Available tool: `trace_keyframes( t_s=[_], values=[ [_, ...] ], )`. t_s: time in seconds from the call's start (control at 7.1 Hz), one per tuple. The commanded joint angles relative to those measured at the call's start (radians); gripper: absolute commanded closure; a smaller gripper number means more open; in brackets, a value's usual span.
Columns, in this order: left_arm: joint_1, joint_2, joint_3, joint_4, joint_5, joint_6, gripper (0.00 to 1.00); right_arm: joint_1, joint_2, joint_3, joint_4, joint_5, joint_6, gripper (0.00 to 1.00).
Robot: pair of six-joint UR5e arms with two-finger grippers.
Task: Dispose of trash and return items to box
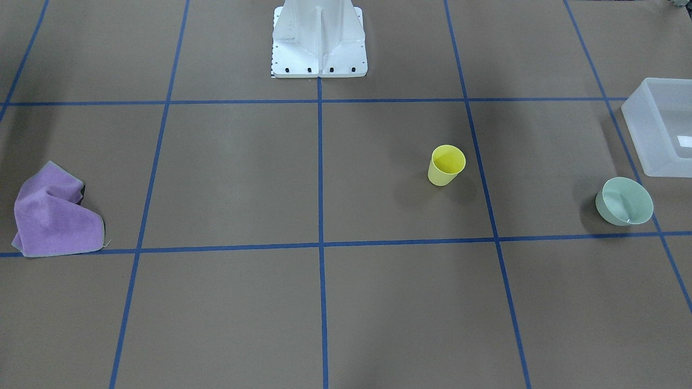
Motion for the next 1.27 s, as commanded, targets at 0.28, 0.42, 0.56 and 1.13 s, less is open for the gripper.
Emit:
trace_keyframes(
  t_s=[0.28, 0.42, 0.56, 1.13],
  values=[
    [0.289, -0.064, -0.159, -0.023, 0.001, -0.537, 0.01, 0.0, 0.001, 0.001, 0.0, -0.007, 0.0, 0.0],
    [0.366, -0.075, -0.162, -0.095, 0.008, -0.716, 0.01, 0.0, 0.001, 0.001, 0.0, -0.004, 0.0, 0.0],
    [0.453, -0.08, -0.155, -0.187, 0.057, -0.844, 0.01, 0.0, 0.003, 0.001, 0.0, -0.007, 0.0, 0.0],
    [0.697, -0.234, -0.077, -0.211, 0.252, -1.092, 0.02, -0.006, 0.012, 0.008, -0.003, -0.009, 0.002, 0.0]
  ],
)
